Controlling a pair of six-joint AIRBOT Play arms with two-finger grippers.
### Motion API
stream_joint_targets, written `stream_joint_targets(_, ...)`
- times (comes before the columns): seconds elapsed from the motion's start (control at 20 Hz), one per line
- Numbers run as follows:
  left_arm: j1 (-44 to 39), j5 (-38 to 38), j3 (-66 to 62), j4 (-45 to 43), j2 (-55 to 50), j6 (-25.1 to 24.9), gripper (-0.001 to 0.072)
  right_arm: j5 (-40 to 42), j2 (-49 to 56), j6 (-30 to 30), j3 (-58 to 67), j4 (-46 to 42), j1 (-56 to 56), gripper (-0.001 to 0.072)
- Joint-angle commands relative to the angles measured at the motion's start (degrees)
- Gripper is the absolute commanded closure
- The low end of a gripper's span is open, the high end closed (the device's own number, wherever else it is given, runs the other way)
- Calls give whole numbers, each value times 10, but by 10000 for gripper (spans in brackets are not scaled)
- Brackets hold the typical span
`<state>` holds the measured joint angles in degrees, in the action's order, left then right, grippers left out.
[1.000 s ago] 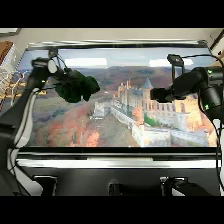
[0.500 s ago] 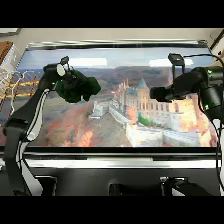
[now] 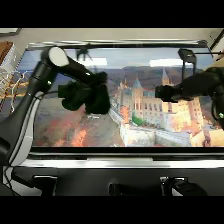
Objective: Fold the clothes and pants, and hang the long-sleeved shirts on hangers.
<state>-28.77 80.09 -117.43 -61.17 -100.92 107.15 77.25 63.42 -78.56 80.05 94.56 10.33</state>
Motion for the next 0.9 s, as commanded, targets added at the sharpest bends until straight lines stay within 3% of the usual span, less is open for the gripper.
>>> stream_joint_targets(0.0, -105, -63, 14, 33, 3, 30, 694, 54, -62, 2, 0, -17, 0, 619)
stream_joint_targets(0.3, -195, -148, 21, 37, -104, 57, 691, 97, -181, 2, 0, -46, 0, 622)
stream_joint_targets(0.35, -195, -153, 20, 50, -117, 58, 657, 97, -195, 2, 0, -46, 0, 621)
stream_joint_targets(0.45, -180, -156, 20, 58, -120, 58, 334, 92, -215, 2, 0, -48, 0, 618)
stream_joint_targets(0.5, -167, -152, 20, 58, -112, 56, 293, 83, -221, 24, 0, -47, 0, 588)
stream_joint_targets(0.65, -97, -91, 16, 57, -51, 8, 316, 62, -224, 104, 0, -42, 0, 180)
stream_joint_targets(0.7, -63, -53, 17, 52, -22, -6, 316, 49, -224, 103, 0, -37, 0, 154)
stream_joint_targets(0.85, 35, 77, 17, -36, 70, -28, 316, 34, -224, 93, -3, -58, 0, 188)
